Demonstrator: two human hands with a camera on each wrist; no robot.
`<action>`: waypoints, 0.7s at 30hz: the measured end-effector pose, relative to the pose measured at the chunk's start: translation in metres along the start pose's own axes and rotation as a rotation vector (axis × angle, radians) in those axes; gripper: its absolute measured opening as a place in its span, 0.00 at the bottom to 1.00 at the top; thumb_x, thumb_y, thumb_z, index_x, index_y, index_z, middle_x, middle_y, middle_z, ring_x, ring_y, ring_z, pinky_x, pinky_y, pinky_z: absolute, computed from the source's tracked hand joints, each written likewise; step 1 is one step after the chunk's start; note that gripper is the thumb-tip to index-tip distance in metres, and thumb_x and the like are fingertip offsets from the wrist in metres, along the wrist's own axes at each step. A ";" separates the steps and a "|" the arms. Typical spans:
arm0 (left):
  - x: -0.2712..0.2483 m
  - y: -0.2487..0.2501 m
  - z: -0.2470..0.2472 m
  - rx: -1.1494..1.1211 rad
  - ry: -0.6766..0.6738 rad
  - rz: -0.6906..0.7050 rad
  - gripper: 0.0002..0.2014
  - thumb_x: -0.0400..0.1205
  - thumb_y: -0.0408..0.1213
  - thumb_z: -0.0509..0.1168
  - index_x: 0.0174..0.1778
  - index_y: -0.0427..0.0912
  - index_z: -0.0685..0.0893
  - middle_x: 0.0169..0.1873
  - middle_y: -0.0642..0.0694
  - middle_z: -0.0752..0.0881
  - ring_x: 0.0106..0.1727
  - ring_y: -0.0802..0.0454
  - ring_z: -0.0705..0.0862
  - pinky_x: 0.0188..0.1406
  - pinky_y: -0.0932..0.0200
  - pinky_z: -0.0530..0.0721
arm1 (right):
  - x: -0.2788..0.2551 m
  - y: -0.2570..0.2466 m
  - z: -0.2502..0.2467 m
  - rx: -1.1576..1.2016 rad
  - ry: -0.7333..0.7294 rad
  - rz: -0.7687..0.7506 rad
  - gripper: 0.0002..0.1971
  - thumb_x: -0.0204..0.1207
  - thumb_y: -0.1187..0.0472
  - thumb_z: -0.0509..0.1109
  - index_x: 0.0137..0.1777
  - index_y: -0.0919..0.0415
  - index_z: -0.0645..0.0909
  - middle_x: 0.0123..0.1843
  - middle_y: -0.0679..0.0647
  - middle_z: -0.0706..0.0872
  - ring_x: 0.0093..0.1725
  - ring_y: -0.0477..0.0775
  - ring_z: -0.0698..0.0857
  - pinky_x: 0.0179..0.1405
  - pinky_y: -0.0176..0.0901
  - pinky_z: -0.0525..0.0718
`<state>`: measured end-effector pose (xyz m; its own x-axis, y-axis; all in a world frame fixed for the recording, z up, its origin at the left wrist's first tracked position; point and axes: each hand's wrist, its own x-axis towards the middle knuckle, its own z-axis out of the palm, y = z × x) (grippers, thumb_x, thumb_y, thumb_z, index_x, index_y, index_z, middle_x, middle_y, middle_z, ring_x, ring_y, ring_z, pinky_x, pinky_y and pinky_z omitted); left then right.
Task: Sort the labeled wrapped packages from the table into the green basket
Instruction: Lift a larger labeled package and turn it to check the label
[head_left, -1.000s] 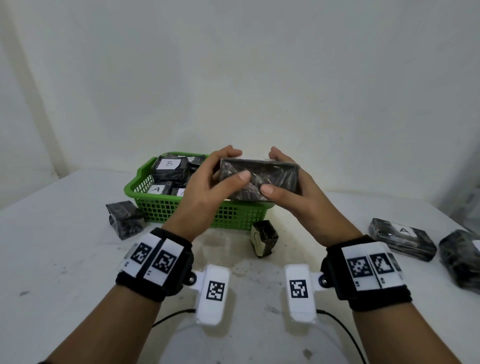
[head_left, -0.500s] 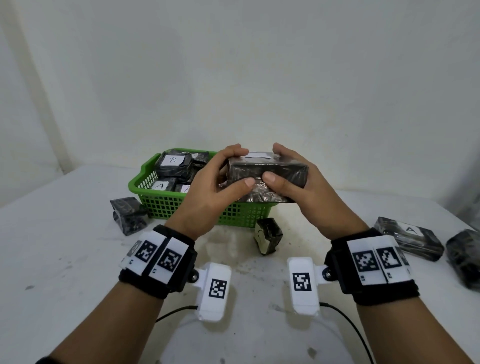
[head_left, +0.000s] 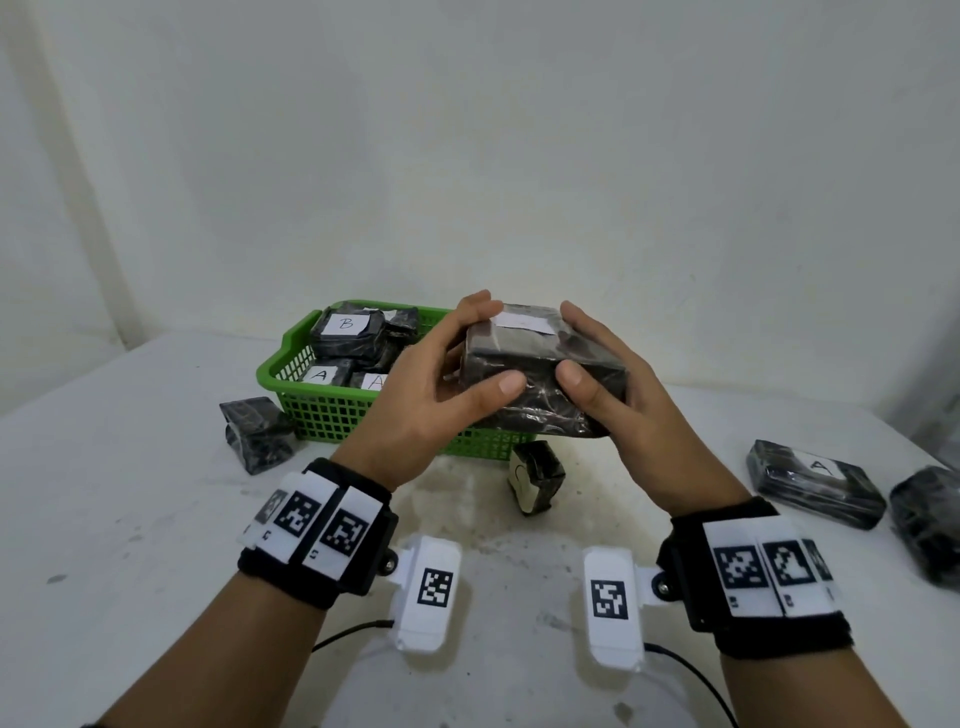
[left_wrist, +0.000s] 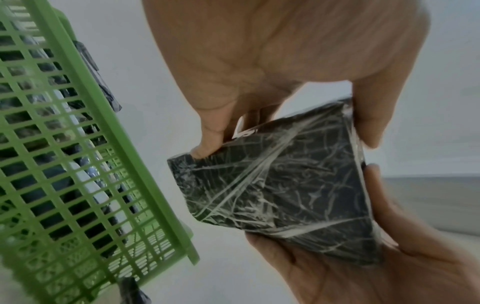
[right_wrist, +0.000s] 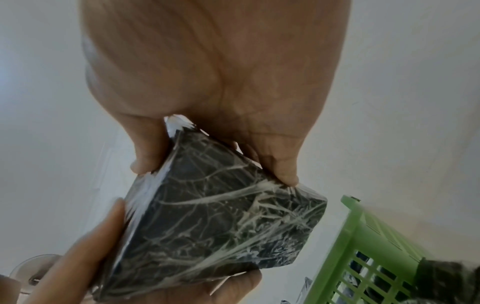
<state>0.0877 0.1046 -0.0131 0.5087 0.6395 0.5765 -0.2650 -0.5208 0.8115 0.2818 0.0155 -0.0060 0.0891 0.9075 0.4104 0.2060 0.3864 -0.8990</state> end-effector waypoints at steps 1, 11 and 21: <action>0.000 0.000 0.001 0.006 0.005 0.002 0.36 0.74 0.51 0.74 0.79 0.43 0.77 0.83 0.52 0.73 0.76 0.63 0.80 0.68 0.61 0.84 | -0.001 0.000 0.000 -0.014 -0.003 -0.003 0.39 0.78 0.50 0.72 0.89 0.50 0.65 0.80 0.49 0.81 0.75 0.44 0.85 0.72 0.43 0.86; 0.001 0.000 -0.001 -0.019 0.002 -0.010 0.37 0.71 0.49 0.77 0.77 0.41 0.79 0.81 0.52 0.76 0.74 0.58 0.83 0.64 0.61 0.86 | -0.005 -0.003 -0.007 -0.054 -0.084 -0.001 0.44 0.74 0.56 0.79 0.90 0.50 0.64 0.82 0.48 0.80 0.75 0.45 0.84 0.70 0.43 0.87; -0.001 0.000 0.004 -0.069 -0.001 0.044 0.30 0.73 0.42 0.78 0.70 0.38 0.81 0.81 0.47 0.75 0.76 0.49 0.82 0.68 0.45 0.87 | -0.006 -0.012 -0.008 0.084 -0.111 -0.030 0.27 0.83 0.54 0.72 0.82 0.45 0.76 0.81 0.49 0.82 0.78 0.49 0.82 0.69 0.42 0.85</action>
<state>0.0907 0.1014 -0.0141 0.4963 0.6161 0.6116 -0.3426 -0.5083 0.7901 0.2868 0.0041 0.0039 -0.0247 0.9063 0.4220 0.1245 0.4216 -0.8982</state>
